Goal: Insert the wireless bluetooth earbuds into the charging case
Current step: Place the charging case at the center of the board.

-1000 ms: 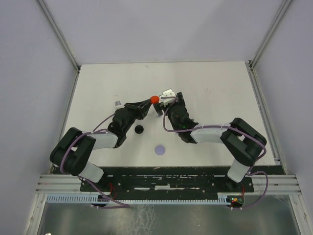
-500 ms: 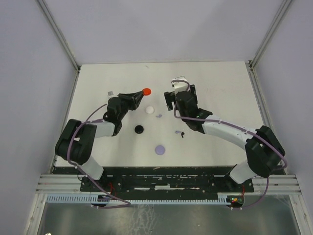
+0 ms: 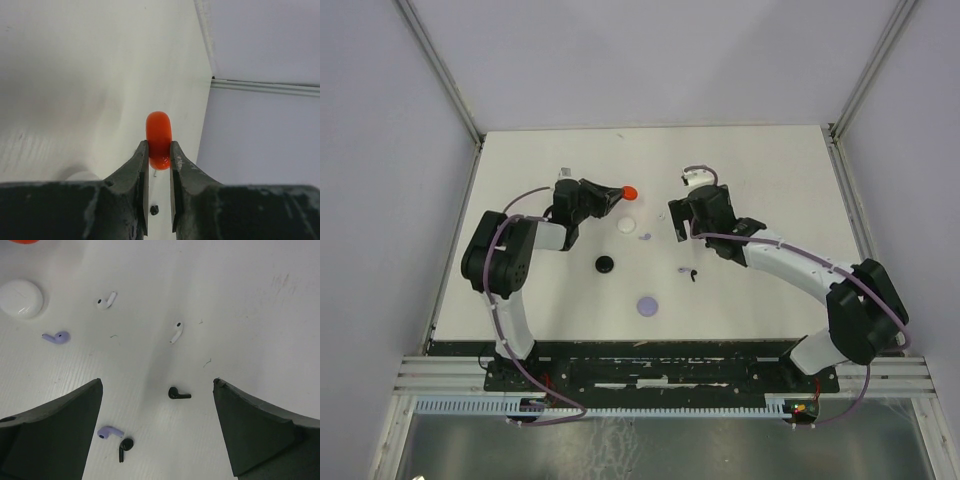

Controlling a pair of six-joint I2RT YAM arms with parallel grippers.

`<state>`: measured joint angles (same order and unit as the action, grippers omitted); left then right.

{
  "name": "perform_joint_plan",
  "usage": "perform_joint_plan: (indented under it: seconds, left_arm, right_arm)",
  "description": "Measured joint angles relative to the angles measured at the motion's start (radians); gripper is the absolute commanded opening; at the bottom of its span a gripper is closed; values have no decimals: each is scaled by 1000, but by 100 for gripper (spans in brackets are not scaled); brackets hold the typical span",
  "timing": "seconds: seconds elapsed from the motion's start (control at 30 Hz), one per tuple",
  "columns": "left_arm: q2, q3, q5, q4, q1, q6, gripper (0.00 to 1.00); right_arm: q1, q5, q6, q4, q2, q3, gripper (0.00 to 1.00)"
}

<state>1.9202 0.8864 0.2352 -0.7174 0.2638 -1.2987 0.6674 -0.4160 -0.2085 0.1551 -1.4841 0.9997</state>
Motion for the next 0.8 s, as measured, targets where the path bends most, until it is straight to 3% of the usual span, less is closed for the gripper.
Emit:
perform_joint_plan:
  seconds: [0.27,0.37,0.5,0.67,0.8]
  left_arm:
    - [48,64,4,43,-17,111,4]
    - [69,80,7,60,-27,130,9]
    - [88,85,14,86,-37,143,20]
    - [101,90,31,101,-44,169,44]
    - [101,92,38,120,-50,186,56]
  right_arm:
    - [-1,125,-4,34,-46,5,97]
    - [-1,187,-2,46,-64,33,95]
    - [0,265,-3,45,-90,66,93]
    - [24,325,-3,52,-127,87,93]
    - [68,342,-3,69,-163,125,93]
